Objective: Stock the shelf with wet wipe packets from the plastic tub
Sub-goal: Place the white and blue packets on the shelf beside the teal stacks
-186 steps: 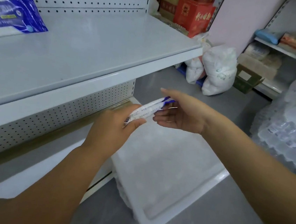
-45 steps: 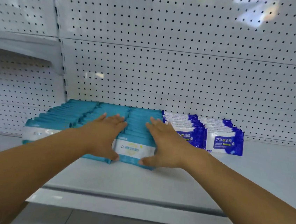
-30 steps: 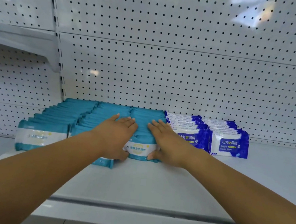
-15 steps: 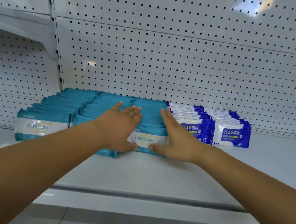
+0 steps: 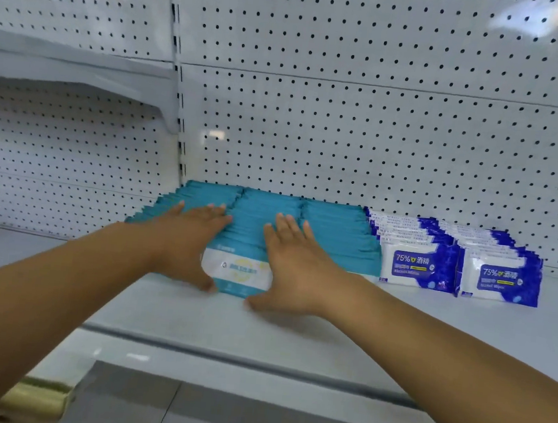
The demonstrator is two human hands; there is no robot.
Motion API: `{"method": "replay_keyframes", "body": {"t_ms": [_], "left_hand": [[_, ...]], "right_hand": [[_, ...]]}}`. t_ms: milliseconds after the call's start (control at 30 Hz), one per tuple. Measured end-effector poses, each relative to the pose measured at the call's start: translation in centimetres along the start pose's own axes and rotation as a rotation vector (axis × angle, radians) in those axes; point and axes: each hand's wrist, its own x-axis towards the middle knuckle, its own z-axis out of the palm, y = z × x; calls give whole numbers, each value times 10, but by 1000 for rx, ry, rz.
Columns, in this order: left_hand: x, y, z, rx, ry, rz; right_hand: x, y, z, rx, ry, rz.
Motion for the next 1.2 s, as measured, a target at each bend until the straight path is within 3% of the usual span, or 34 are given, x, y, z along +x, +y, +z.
{"method": "replay_keyframes", "body": {"t_ms": [133, 433, 733, 1000, 1200], "left_hand": [[5, 3, 19, 44, 146, 38], [19, 7, 31, 98, 294, 51], [-14, -44, 21, -132, 277, 26], [-18, -103, 28, 1, -6, -101], [-3, -111, 46, -56, 77, -49]], "right_hand": [[19, -5, 9, -152, 25, -13], [30, 5, 11, -142, 36, -7], [29, 0, -14, -58, -34, -14], [71, -61, -5, -26, 43, -142], [106, -74, 10, -108, 39, -127]]}}
